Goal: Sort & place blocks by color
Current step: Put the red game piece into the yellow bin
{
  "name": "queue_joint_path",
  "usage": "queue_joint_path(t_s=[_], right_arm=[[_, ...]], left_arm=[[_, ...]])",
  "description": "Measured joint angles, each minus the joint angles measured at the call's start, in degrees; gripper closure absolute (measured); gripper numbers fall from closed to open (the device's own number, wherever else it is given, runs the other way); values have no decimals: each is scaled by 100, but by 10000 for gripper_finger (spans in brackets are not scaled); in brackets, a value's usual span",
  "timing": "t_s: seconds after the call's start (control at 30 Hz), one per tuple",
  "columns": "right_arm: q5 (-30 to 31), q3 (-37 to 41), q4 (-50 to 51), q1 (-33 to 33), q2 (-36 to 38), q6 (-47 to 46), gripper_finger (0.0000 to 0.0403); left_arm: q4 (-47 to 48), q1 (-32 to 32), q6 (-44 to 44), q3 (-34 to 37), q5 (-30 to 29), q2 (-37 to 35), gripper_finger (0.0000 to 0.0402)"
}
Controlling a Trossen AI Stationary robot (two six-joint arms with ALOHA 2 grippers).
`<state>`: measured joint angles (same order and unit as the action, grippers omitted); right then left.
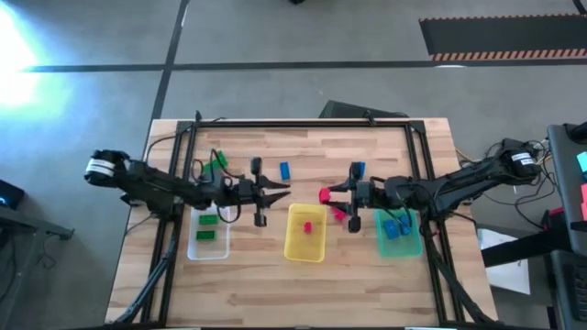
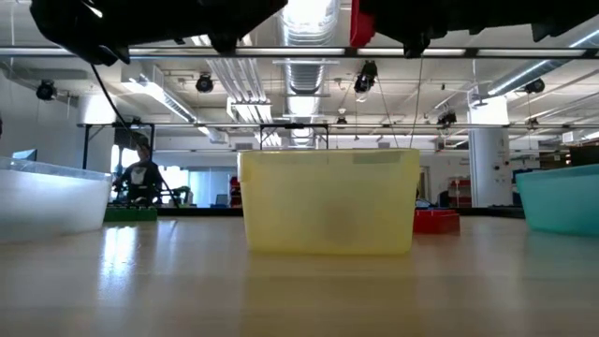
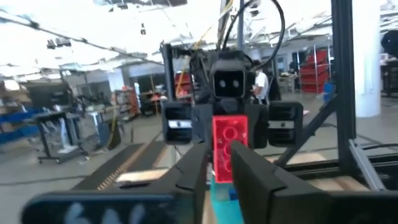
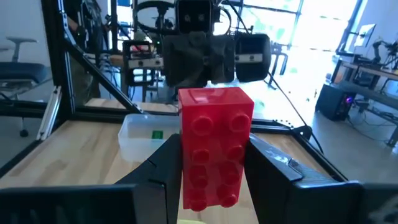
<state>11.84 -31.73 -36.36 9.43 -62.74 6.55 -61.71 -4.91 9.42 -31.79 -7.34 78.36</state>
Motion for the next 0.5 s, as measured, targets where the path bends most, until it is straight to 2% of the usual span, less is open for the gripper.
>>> queue_joint_path(t_s=[0.3, 0.5], right_arm=[[19, -79, -57, -18, -115, 100, 278], [23, -79, -67, -48, -107, 98, 278]], left_arm=[[17, -9, -28, -607, 80, 881, 202], [16, -7, -124, -914, -9, 1382, 138]])
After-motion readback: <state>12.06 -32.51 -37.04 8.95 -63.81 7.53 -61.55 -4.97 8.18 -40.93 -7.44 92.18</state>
